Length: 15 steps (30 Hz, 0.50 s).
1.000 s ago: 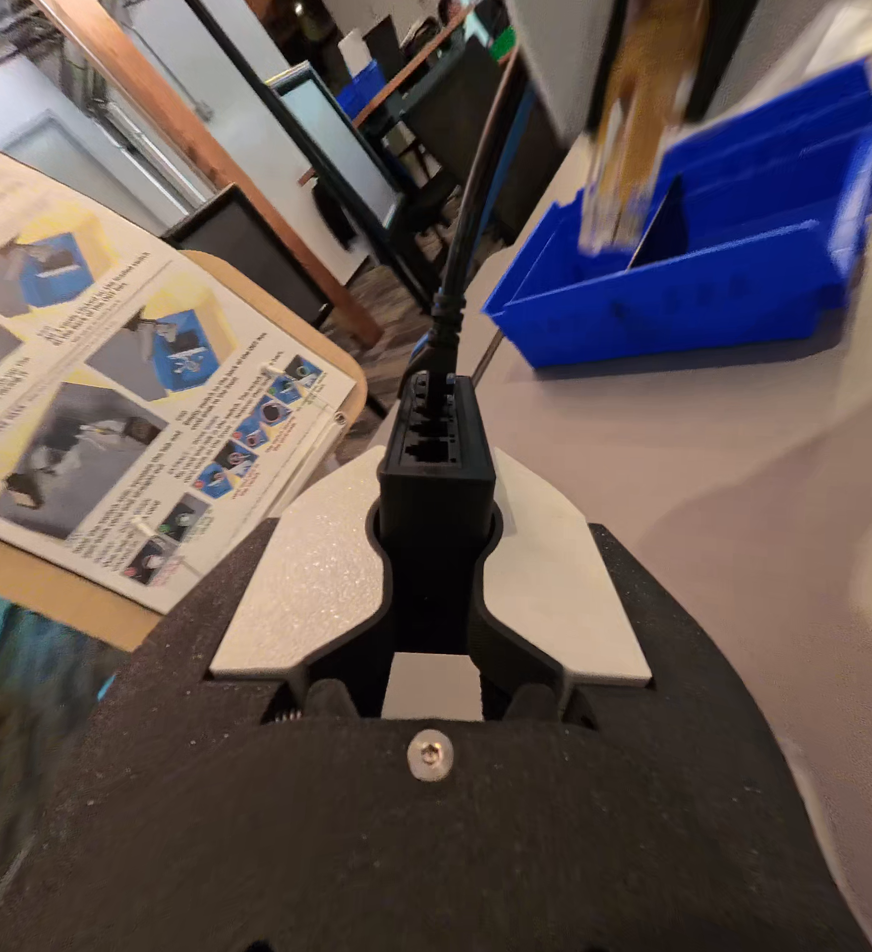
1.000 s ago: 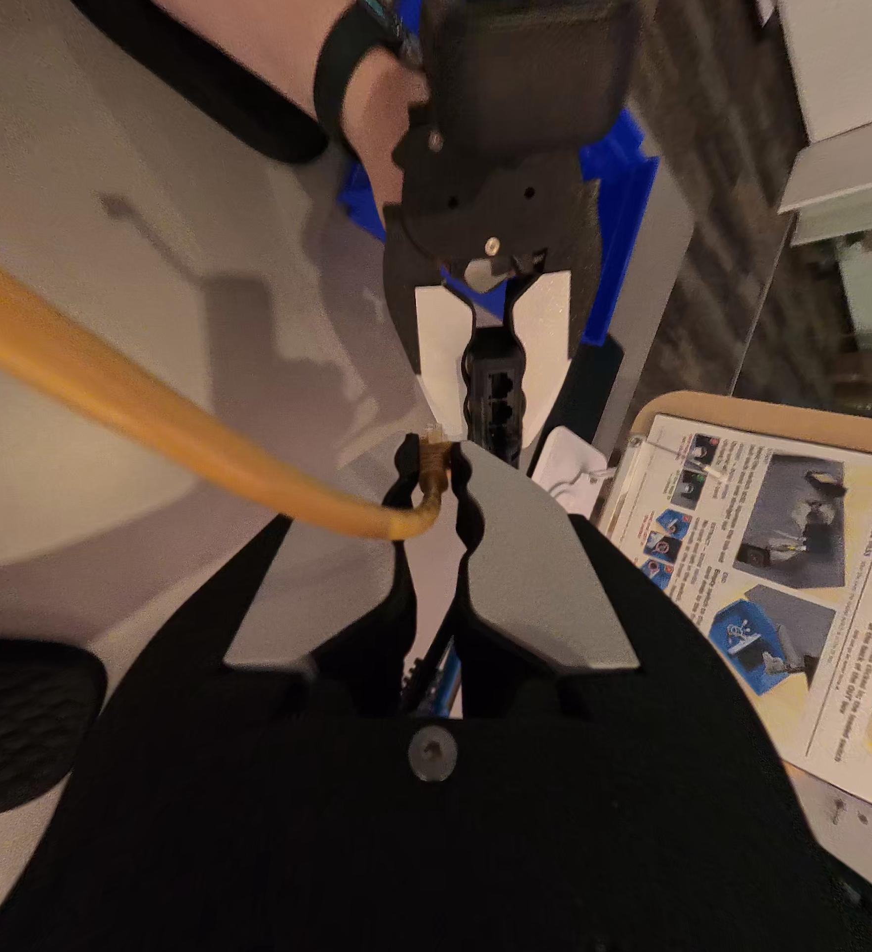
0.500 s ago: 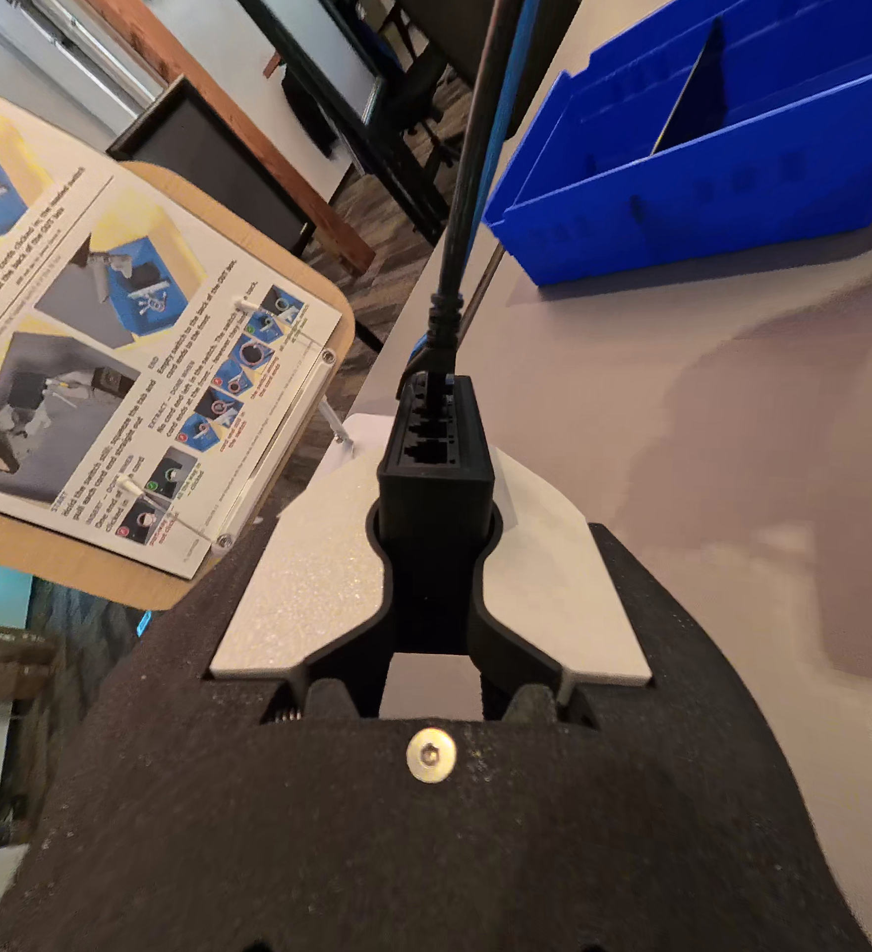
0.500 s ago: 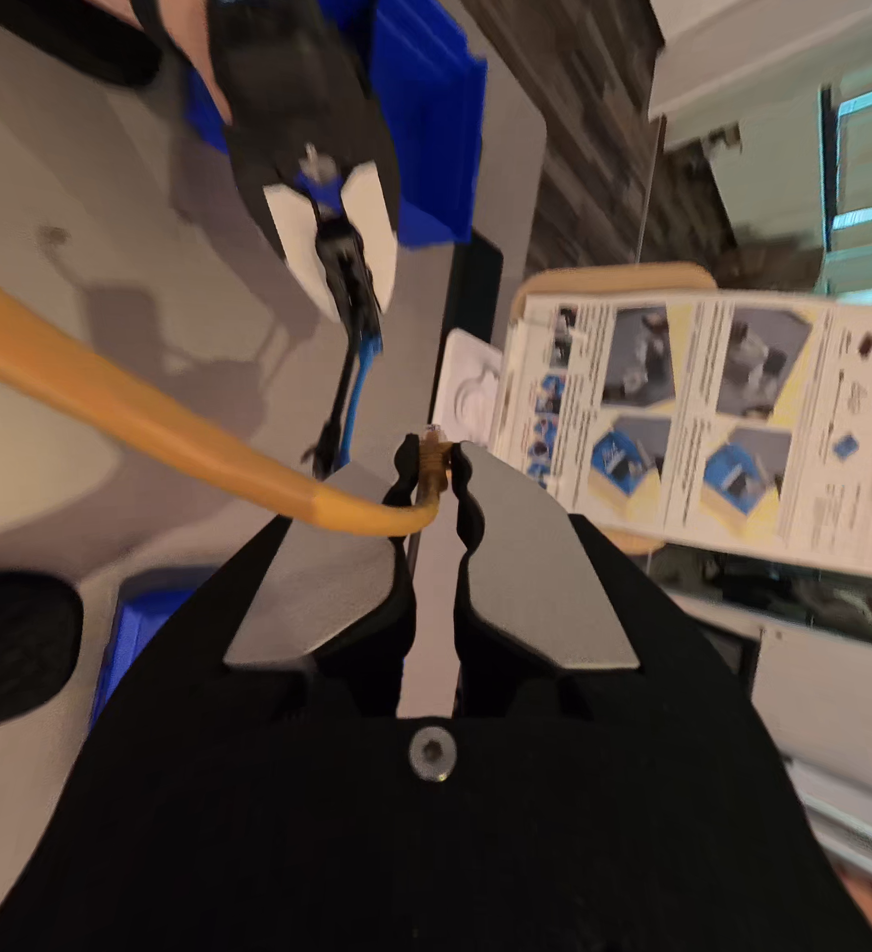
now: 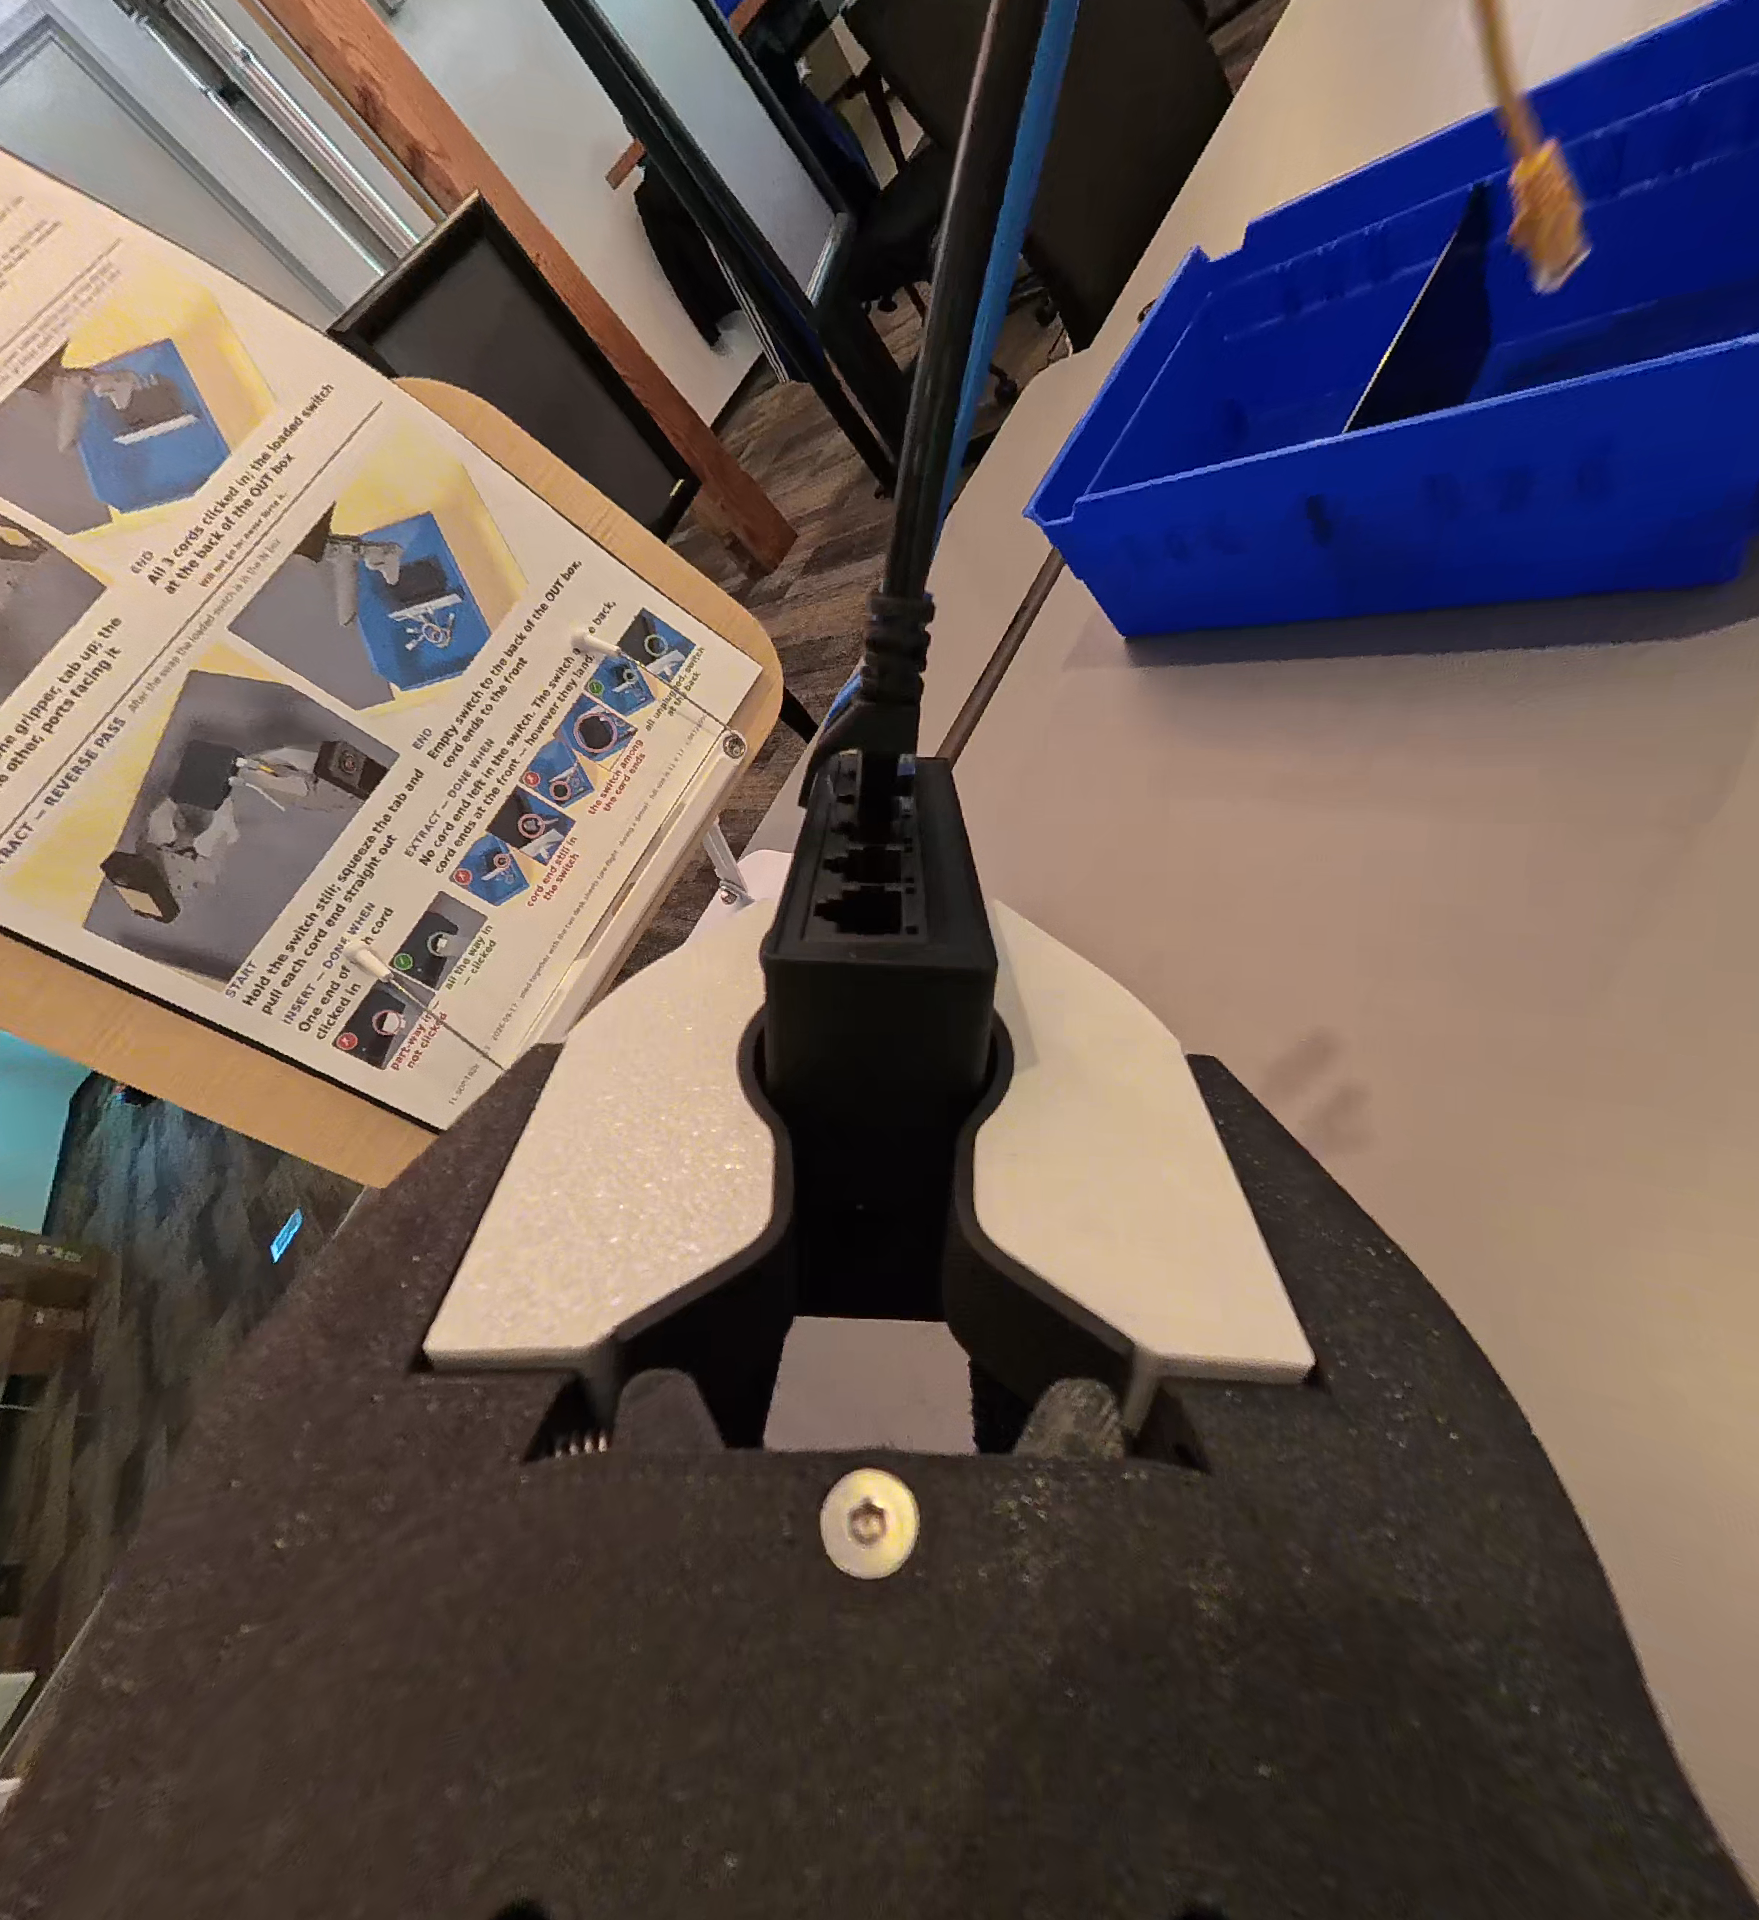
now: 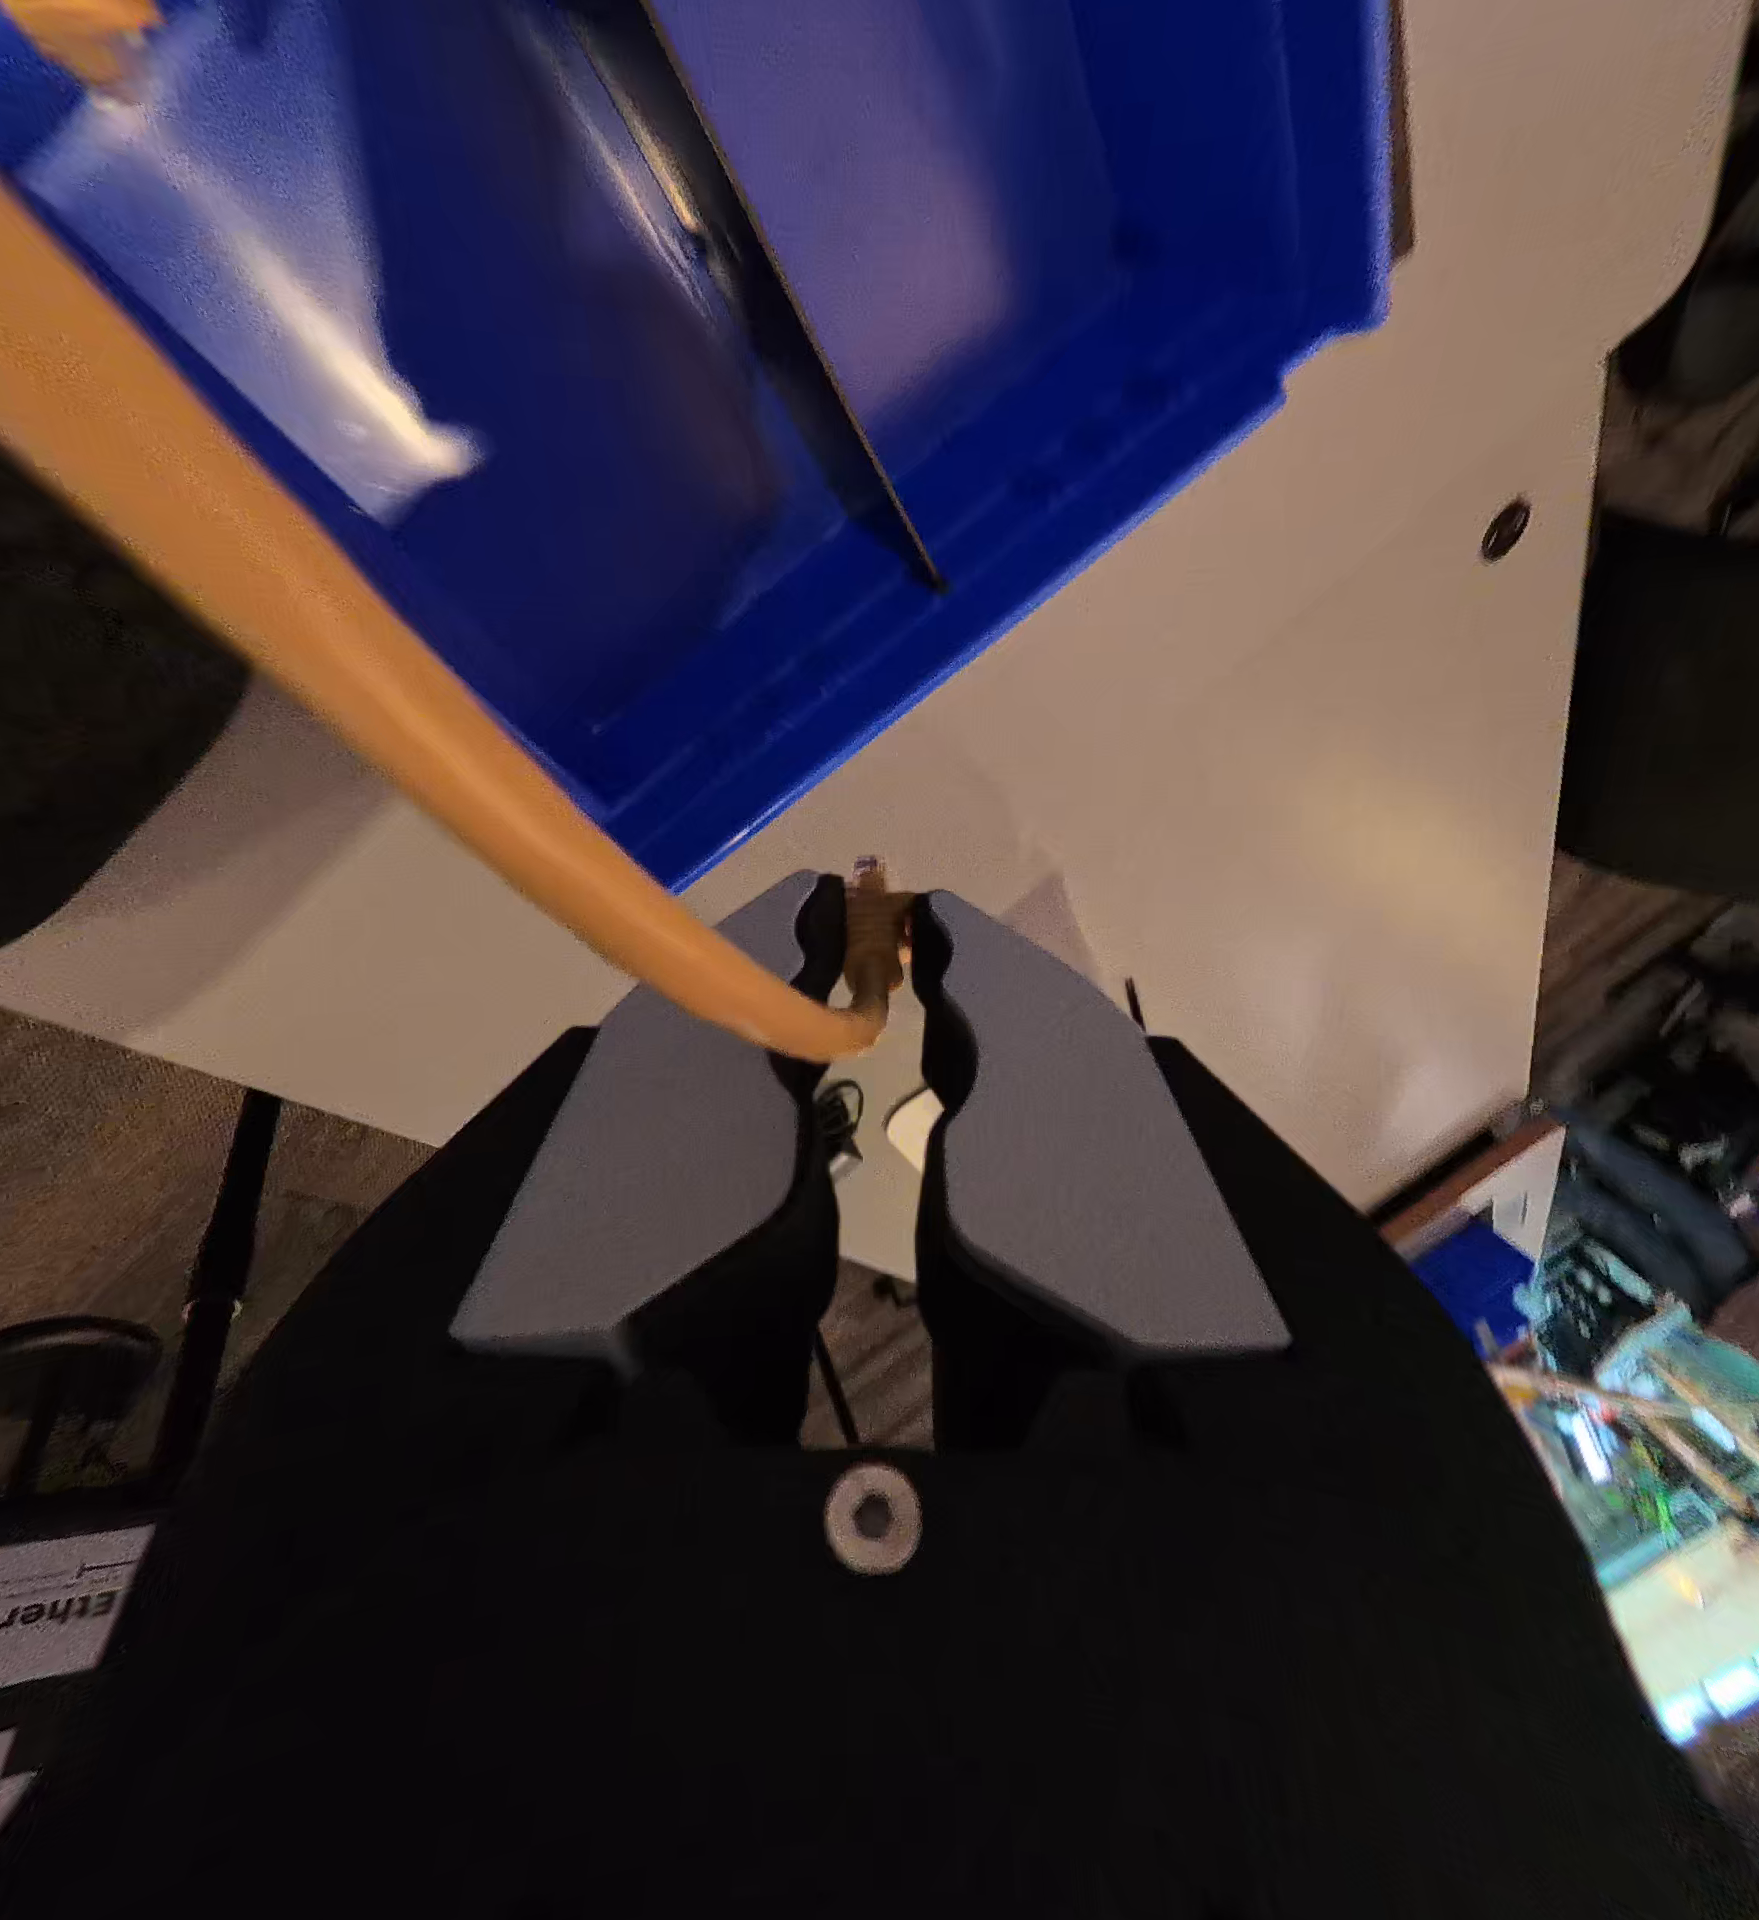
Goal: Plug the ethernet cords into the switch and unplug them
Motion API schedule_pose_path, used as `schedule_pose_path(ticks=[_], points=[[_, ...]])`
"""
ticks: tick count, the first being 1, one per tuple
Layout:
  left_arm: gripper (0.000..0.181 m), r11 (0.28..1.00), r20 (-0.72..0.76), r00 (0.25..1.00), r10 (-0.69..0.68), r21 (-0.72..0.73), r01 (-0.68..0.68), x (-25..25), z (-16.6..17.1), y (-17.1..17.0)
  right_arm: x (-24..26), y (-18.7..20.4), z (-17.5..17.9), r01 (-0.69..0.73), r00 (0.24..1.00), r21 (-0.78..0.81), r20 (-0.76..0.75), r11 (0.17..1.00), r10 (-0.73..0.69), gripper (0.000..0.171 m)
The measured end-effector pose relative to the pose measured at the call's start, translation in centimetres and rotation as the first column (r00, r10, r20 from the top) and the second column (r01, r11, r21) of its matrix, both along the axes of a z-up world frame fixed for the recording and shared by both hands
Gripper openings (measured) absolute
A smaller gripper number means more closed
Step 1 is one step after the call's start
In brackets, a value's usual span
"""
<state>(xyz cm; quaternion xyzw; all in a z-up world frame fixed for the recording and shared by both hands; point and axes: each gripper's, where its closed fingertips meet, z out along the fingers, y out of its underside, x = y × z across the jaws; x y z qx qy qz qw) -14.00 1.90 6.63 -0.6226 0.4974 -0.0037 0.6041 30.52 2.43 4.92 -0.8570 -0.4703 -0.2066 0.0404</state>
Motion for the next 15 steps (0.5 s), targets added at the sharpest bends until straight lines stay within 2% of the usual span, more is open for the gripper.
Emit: schedule_pose_path(ticks=[2,9,12,15], points=[[0.029,1.000,-0.001,1.000,-0.004,0.000,0.004,0.2,0.0,-0.1,0.4,0.1,-2.1,0.028,0.996,-0.037,0.082,0.999,-0.025,0.011],[0.029,1.000,-0.010,1.000,-0.002,-0.011,0.002,0.2,-0.4,0.0,-1.6,-0.7,-9.8,0.012,0.975,-0.296,0.215,0.955,0.054,0.011],[0.029,1.000,-0.005,1.000,0.004,-0.012,-0.004,-0.1,-0.3,0.1,-1.6,-0.7,-12.0,0.017,0.982,-0.353,0.184,0.936,0.052,0.011],[0.029,0.999,0.014,1.000,-0.009,-0.032,0.010,-0.3,-0.3,0.2,-2.1,-0.4,-13.6,0.005,0.997,-0.375,0.069,0.927,0.023,0.011]])
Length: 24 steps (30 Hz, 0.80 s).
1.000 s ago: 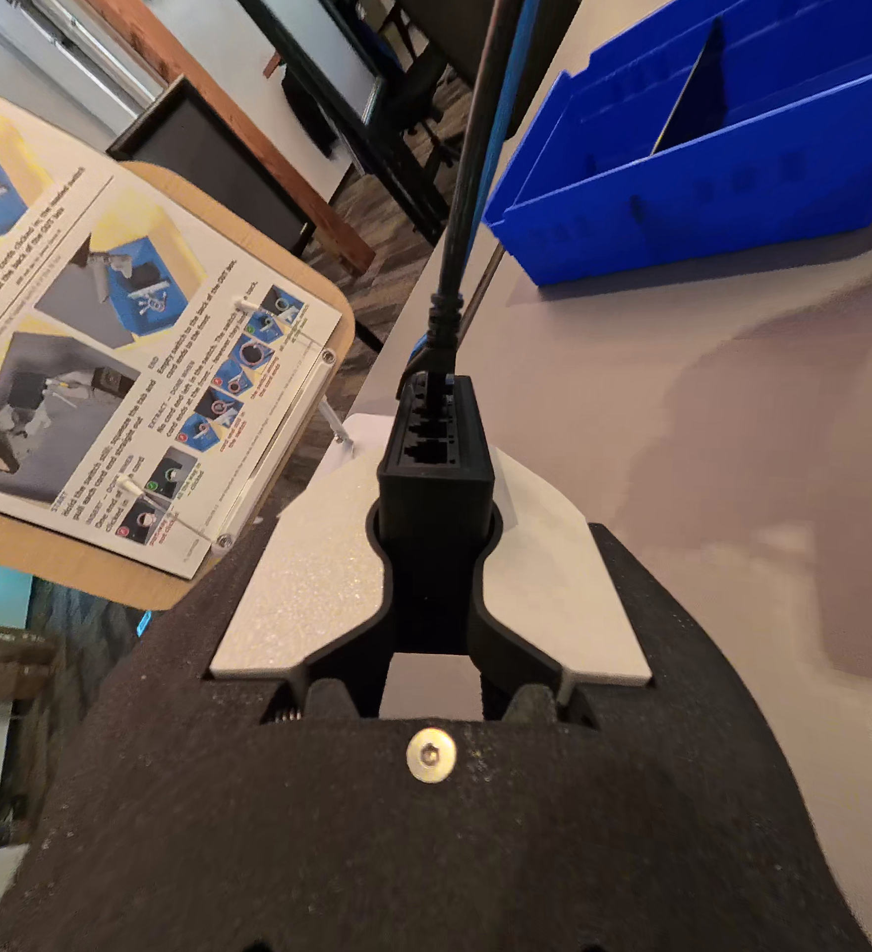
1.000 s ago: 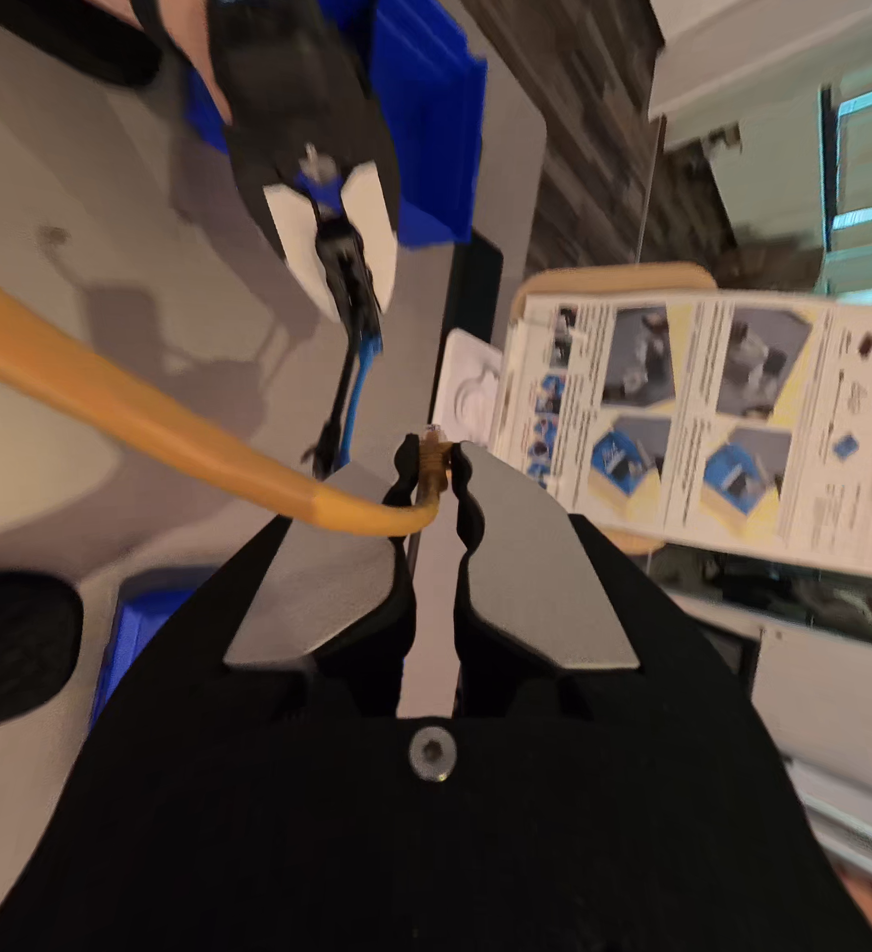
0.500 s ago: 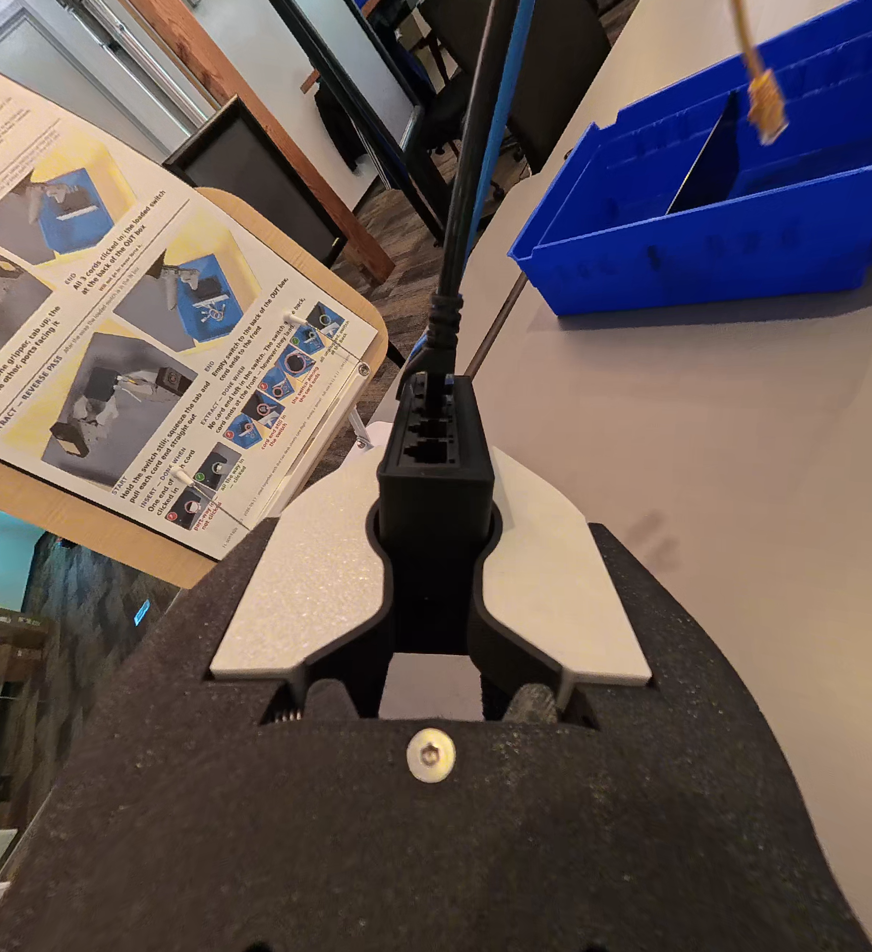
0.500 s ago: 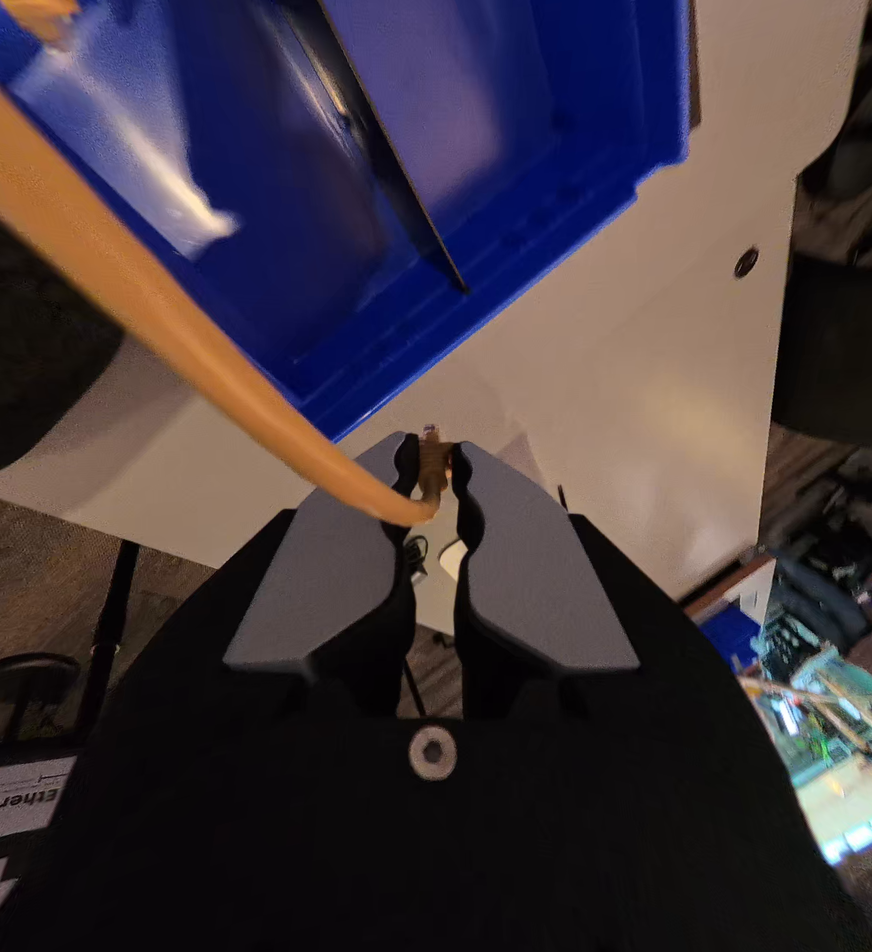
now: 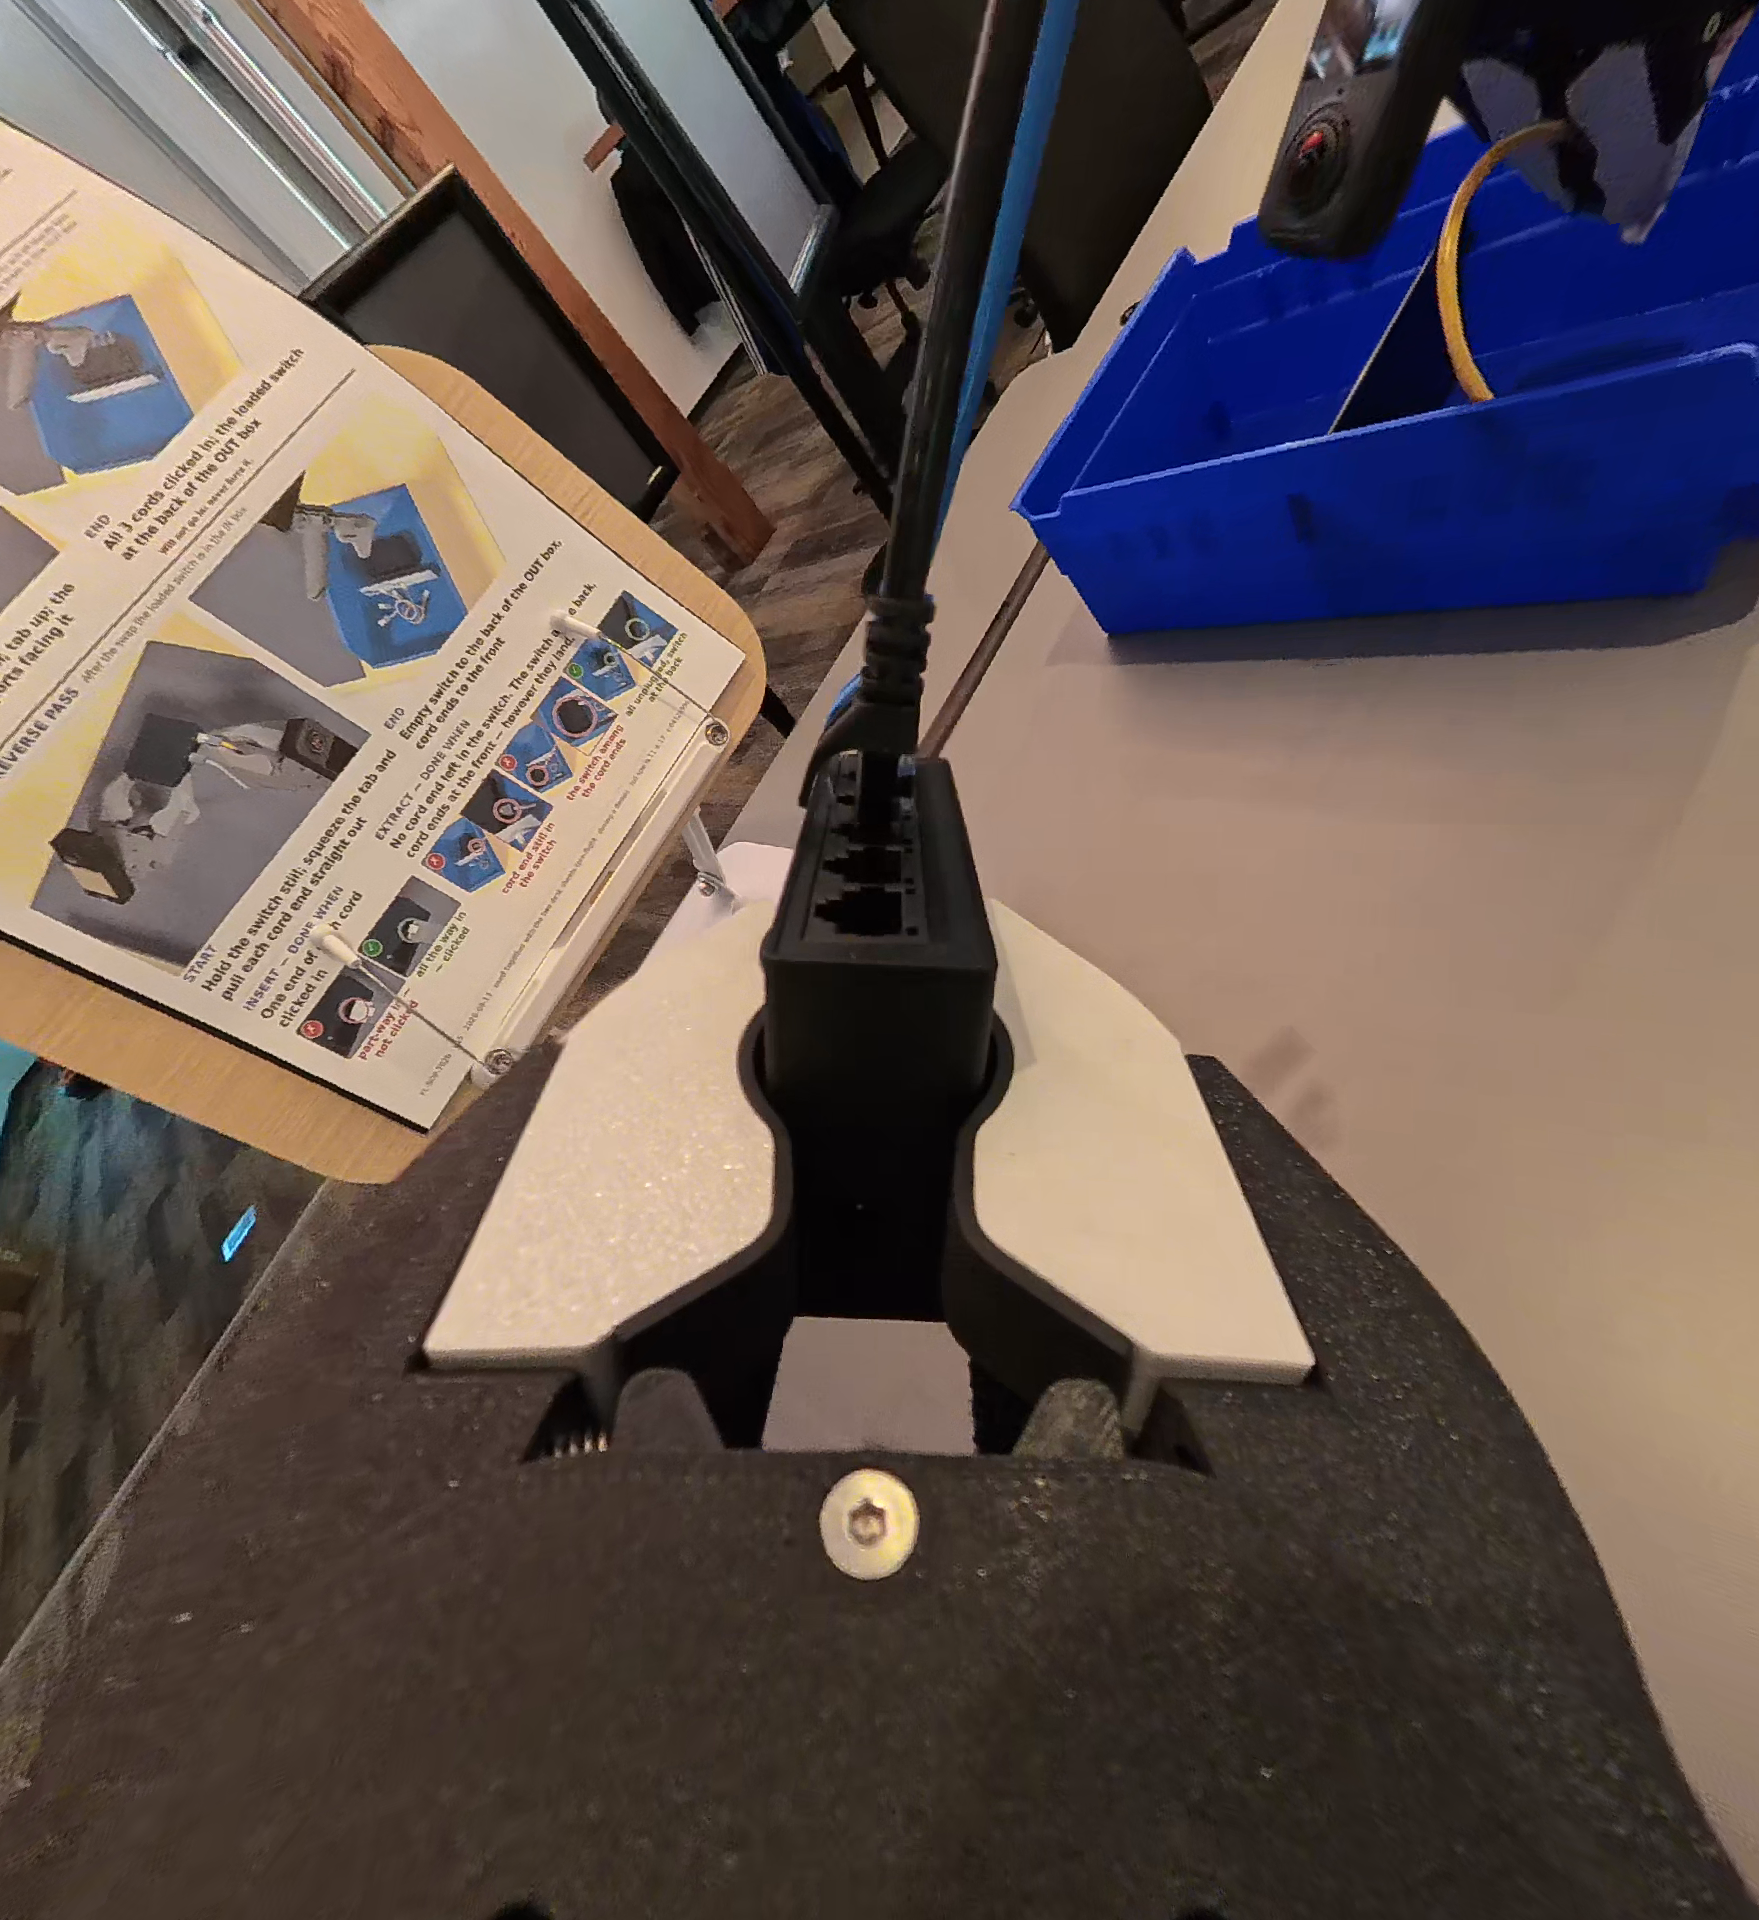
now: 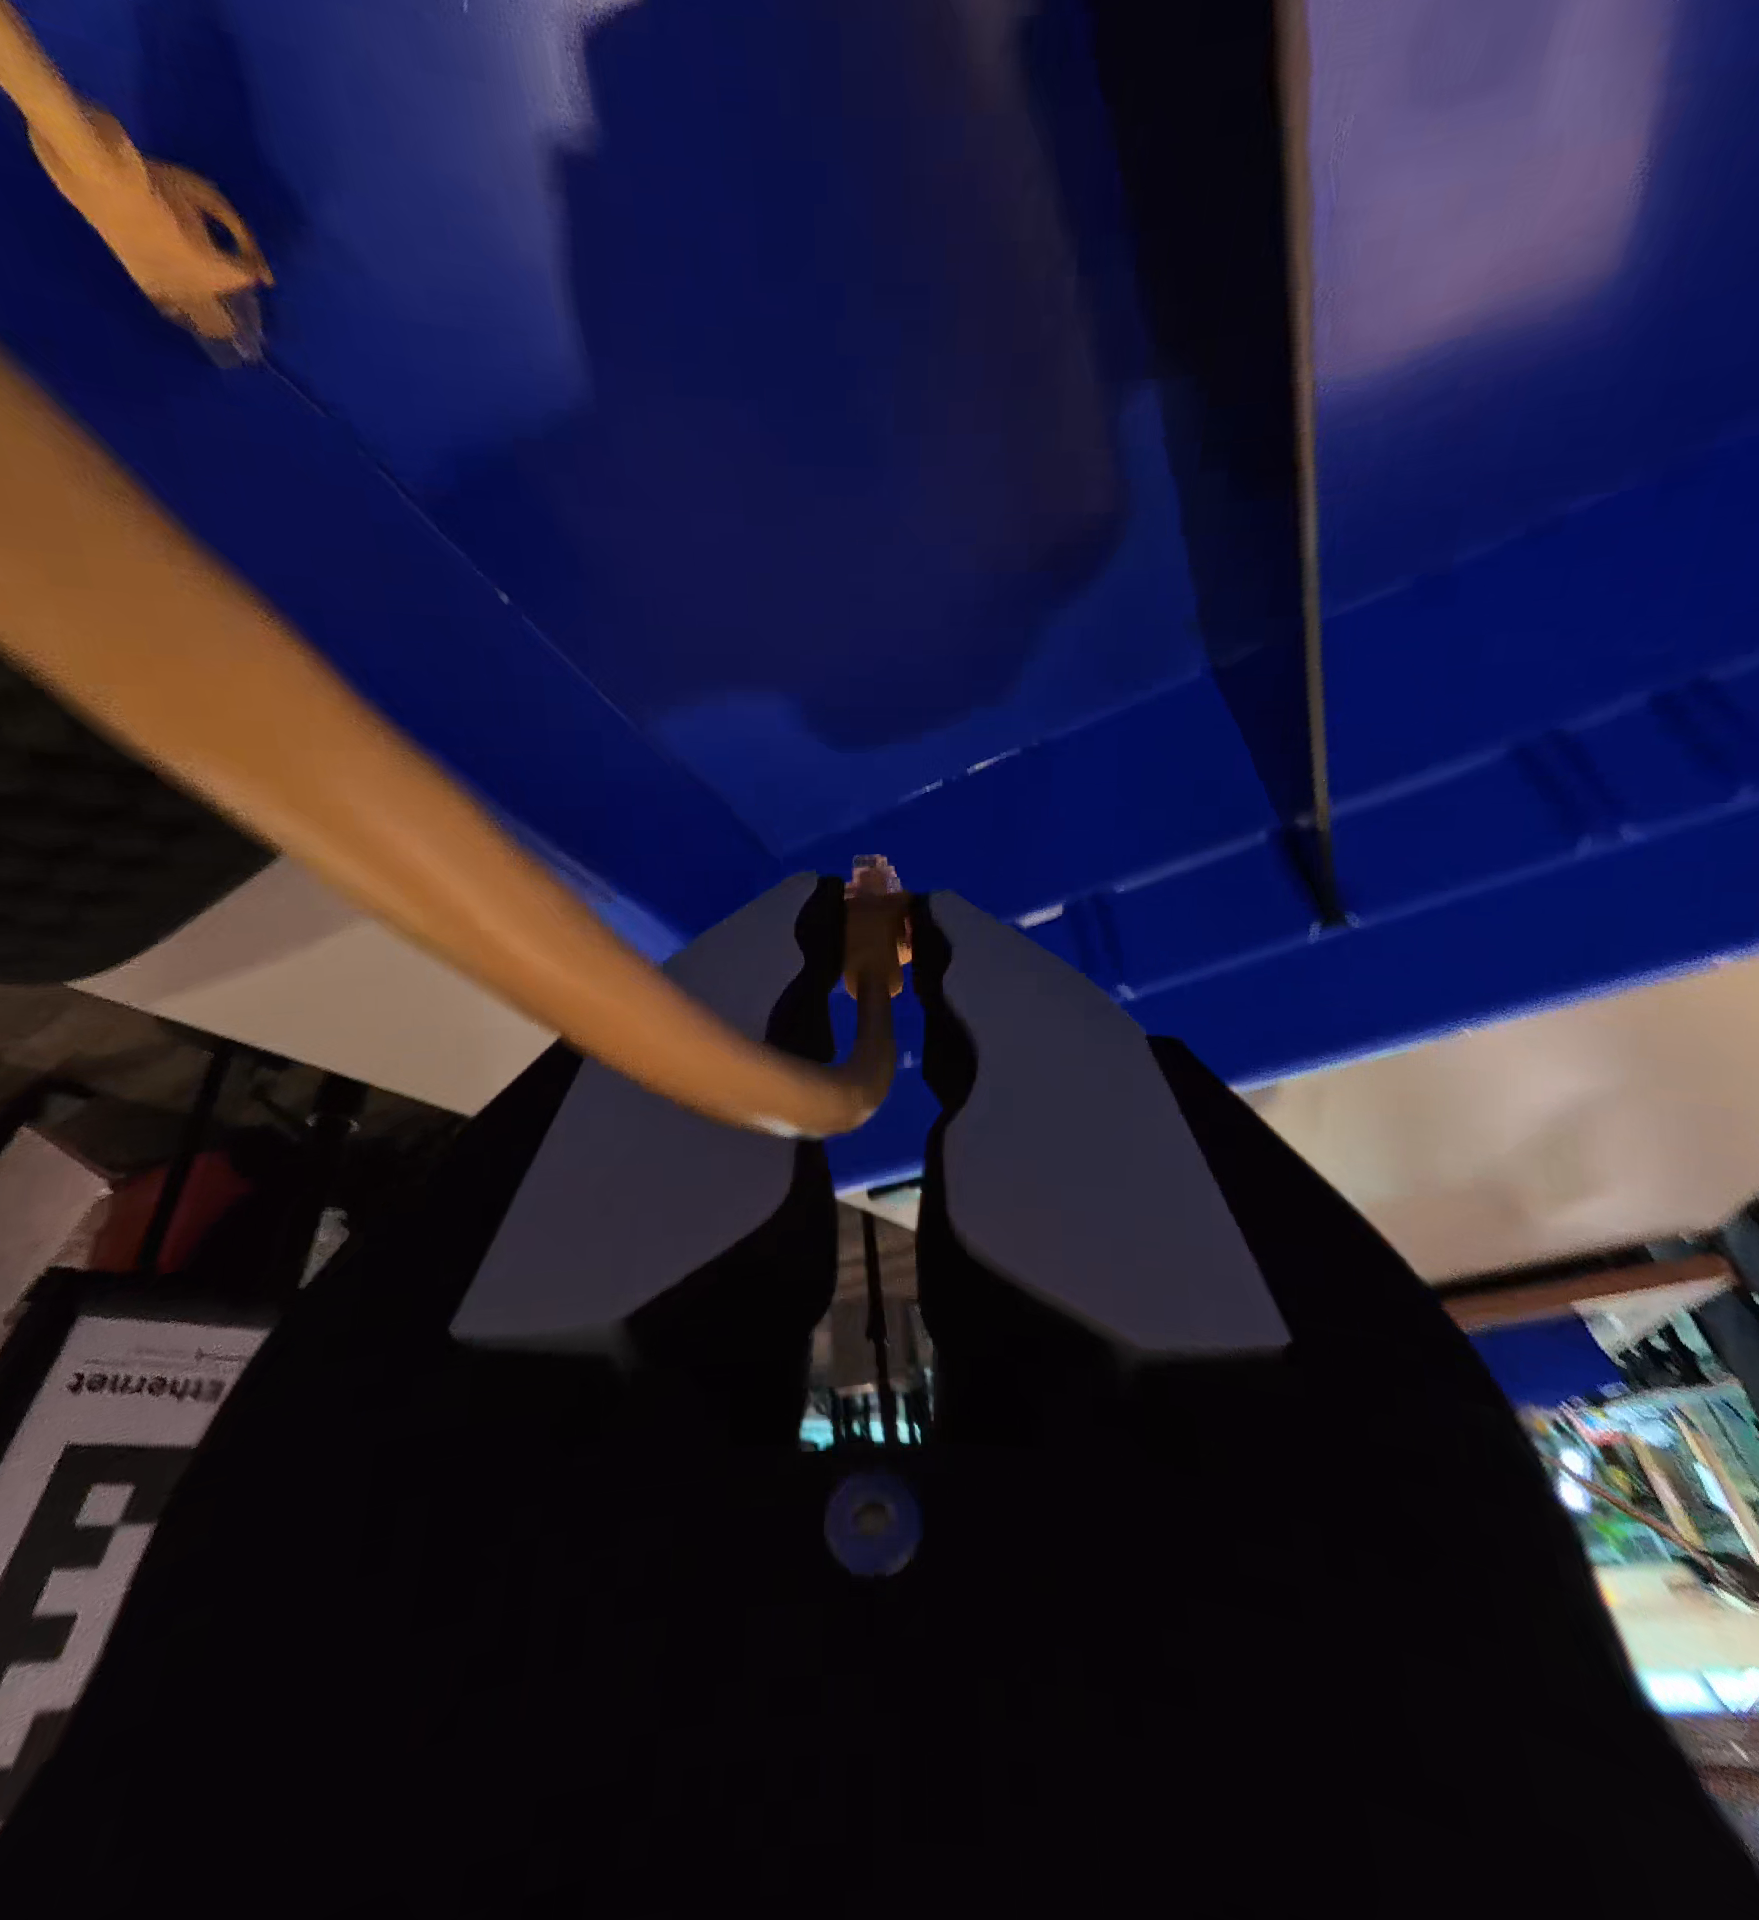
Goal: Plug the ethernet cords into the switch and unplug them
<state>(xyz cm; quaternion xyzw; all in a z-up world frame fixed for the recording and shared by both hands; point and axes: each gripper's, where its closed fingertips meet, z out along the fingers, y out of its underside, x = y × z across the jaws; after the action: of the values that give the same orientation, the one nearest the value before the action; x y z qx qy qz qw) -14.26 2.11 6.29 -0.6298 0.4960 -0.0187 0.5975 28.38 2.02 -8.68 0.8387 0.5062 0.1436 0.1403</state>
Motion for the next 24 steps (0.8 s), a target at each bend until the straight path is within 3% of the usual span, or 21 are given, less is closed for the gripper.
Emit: schedule_pose_path(ticks=[10,24], points=[[0.029,1.000,-0.023,1.000,-0.003,0.001,0.003,0.5,-0.7,0.3,-1.3,0.3,-3.2,0.030,0.965,-0.013,-0.261,0.999,-0.032,0.012],[0.029,1.000,0.015,1.000,0.013,0.021,-0.014,-0.7,0.5,0.3,-1.7,1.0,-4.9,0.033,0.926,0.052,-0.377,0.998,-0.011,0.012]])
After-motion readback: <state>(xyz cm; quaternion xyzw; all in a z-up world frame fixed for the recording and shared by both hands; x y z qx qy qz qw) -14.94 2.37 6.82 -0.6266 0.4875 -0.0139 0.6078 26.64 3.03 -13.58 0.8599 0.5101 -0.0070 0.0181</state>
